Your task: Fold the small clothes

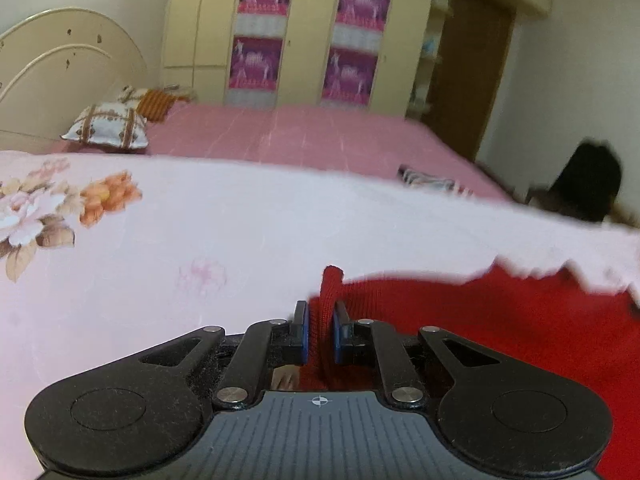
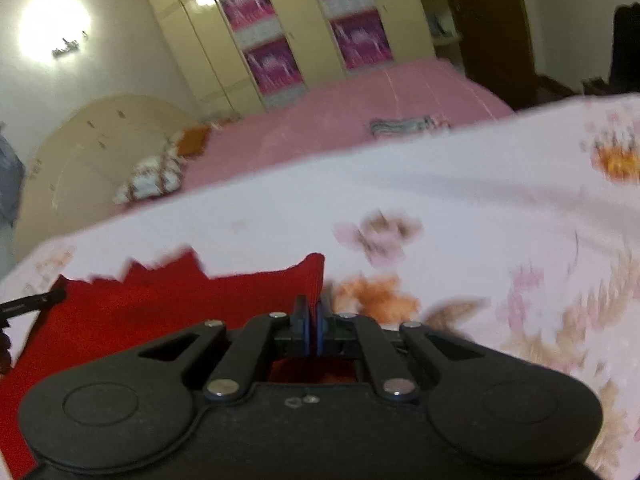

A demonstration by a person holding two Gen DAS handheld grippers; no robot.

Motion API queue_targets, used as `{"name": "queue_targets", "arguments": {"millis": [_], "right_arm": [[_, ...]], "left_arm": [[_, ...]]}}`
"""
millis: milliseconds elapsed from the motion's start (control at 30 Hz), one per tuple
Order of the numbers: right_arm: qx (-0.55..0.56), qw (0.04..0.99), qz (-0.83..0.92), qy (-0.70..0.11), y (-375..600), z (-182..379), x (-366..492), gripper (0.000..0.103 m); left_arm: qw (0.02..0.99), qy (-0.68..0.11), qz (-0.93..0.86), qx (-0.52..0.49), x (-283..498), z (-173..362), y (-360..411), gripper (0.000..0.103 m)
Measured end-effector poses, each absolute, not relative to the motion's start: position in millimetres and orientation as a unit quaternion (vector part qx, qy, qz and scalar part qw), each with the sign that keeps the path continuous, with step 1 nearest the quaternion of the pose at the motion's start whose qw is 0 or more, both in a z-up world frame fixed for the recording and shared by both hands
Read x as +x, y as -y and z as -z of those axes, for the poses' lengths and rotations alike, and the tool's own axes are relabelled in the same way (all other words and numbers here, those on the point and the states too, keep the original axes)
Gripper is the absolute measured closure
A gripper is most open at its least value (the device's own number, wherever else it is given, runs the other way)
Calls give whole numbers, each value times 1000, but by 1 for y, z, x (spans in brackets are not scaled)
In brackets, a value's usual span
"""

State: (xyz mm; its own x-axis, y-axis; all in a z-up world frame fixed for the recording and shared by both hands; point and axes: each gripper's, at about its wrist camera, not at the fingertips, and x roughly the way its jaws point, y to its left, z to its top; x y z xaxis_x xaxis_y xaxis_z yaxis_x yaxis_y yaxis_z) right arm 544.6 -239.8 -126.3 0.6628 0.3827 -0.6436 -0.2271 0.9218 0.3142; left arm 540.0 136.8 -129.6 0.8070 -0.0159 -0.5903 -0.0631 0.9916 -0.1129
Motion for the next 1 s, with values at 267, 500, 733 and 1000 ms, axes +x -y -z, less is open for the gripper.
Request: {"name": "queue_targets", "arguments": {"millis": [267,500,733,1000], "right_arm": [[93,916,-194,-340,232,111,532,99],[114,929,-226,-269,241,76,508,99],[98,916,-158,-356,243,118,536,99],[76,927,-165,-328,217,84,518,69]], "left_arm": [[964,-256,20,-60,520,103,-135,92],[978,-174,31,-112,489,85,-144,92],[942,-317,-54,-92,546,126,-156,92],[965,-255,-22,-59,516,85,-124,92]]}}
